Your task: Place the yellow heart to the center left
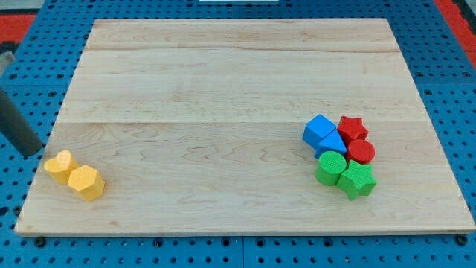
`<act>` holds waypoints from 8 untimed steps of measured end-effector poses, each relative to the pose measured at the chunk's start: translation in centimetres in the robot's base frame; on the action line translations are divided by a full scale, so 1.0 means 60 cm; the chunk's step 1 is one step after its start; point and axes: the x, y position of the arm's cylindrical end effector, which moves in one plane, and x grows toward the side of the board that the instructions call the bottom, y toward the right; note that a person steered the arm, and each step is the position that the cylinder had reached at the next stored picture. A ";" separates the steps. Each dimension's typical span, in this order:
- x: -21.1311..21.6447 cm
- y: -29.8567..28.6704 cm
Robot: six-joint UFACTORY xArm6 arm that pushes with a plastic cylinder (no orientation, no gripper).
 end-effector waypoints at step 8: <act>0.062 0.158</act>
